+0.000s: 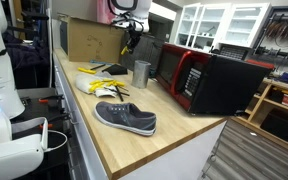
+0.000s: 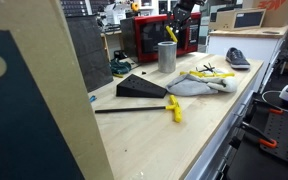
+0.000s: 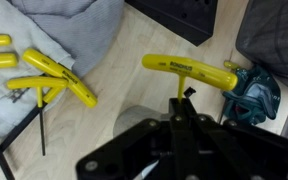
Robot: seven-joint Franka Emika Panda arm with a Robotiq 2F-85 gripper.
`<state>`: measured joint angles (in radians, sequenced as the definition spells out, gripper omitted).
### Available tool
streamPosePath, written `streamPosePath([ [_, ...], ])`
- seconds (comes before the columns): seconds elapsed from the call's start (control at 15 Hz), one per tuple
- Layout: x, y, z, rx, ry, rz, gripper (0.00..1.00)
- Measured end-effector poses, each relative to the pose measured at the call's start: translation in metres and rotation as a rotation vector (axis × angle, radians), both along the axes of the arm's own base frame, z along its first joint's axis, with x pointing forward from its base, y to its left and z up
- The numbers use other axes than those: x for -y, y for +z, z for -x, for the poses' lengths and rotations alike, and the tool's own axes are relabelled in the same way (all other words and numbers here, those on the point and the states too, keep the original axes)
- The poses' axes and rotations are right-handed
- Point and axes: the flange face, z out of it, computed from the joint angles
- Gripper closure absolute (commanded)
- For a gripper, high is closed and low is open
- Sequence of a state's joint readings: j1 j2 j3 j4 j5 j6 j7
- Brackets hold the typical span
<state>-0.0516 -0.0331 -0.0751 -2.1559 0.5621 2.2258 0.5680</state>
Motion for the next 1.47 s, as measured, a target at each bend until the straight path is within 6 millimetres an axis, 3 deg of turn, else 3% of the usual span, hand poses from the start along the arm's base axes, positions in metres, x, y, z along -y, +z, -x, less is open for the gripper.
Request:
streamPosePath([
  [0.33,0.023,-0.006,-0.003,0.021,-0.043,-0.083,0.99],
  [0.93,0.028,-0.026,-0.030,0.007,-0.090,-0.165,0.99],
  [1.47,0.049,-0.041,-0.039,0.006,-0.127,-0.210,0.99],
])
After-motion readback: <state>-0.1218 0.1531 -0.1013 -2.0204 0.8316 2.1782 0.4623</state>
